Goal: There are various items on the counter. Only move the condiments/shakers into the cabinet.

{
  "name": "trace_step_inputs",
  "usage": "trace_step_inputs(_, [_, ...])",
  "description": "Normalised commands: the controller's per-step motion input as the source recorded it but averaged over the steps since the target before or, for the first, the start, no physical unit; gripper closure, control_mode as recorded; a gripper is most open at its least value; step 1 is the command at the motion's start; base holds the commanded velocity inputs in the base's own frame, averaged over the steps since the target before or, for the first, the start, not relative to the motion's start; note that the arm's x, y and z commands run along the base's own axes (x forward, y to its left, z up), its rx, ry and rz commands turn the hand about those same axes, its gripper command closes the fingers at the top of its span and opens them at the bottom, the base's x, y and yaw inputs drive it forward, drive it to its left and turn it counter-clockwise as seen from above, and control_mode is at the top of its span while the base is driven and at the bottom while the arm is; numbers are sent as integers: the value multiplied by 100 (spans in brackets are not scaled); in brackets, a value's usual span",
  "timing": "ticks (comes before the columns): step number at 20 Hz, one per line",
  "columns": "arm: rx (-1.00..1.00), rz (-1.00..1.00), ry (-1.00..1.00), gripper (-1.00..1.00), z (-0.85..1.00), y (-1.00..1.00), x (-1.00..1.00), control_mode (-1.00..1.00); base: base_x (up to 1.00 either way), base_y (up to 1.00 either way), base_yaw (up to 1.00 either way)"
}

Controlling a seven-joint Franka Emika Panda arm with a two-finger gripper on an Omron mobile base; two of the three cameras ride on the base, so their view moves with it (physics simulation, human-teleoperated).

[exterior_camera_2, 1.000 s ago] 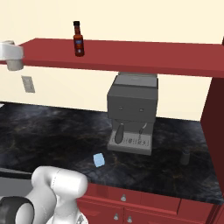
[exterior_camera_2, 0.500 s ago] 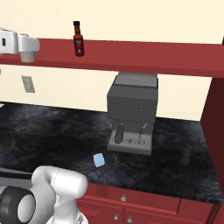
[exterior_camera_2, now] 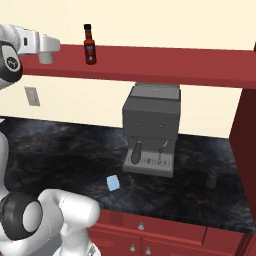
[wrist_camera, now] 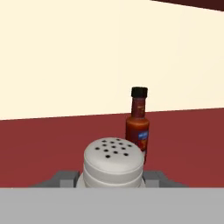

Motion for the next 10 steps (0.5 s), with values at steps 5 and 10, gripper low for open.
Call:
trace_step_inputs(5, [-1, 0, 0, 100, -23, 0, 27, -100, 0, 0, 0])
trace_step_inputs(10, [0, 0, 0, 100, -23, 0, 24, -100, 0, 0, 0])
